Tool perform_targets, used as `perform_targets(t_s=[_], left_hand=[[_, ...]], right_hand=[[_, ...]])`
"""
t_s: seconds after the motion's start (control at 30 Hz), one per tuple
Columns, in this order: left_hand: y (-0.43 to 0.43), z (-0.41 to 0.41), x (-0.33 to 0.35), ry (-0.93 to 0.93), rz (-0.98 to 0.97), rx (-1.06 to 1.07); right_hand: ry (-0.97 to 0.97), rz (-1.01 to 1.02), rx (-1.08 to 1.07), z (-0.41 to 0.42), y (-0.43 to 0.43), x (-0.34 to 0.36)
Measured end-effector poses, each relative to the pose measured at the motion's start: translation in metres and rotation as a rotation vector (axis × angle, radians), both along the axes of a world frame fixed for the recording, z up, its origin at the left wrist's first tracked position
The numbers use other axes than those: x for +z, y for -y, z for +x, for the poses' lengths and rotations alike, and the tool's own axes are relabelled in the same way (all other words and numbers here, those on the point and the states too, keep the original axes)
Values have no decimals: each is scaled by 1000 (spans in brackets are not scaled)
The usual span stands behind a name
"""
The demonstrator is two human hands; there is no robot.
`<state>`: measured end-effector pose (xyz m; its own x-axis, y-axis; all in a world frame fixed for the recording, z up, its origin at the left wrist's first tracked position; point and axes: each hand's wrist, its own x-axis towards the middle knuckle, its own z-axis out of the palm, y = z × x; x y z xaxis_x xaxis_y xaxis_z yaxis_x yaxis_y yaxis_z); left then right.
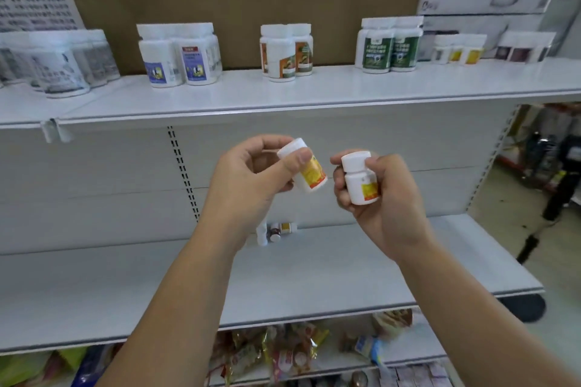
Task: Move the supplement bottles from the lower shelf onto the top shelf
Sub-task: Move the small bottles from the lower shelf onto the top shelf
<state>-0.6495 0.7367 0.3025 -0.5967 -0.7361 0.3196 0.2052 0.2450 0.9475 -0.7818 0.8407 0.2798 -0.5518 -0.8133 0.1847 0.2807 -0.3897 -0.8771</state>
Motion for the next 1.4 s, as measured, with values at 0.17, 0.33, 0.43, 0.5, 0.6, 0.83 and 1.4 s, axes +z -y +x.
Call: perform_targets(t_s=[0.17, 0.33, 0.43, 0.5, 0.6, 0.83, 1.4], left_hand=[[-13, -31, 53, 49, -226, -61], [-25, -100, 94, 149, -435, -70], [-34, -151, 113, 234, -488, -113], [-40, -184, 124, 291, -484, -163], [-46, -230, 137, 379, -513, -176], [-43, -334, 136, 596, -632, -57], [-14, -419, 122, 710, -685, 113]], right_hand=[[-85, -84, -62, -50, -31, 45], [-177, -157, -99, -121, -59, 84], [-277, -123, -123, -170, -72, 102], [-336, -57, -158, -200, -81, 113], [-664, 185, -339, -256, -81, 128], [-1201, 442, -222, -360, -80, 135], [-1634, 392, -326, -417, -48, 137]])
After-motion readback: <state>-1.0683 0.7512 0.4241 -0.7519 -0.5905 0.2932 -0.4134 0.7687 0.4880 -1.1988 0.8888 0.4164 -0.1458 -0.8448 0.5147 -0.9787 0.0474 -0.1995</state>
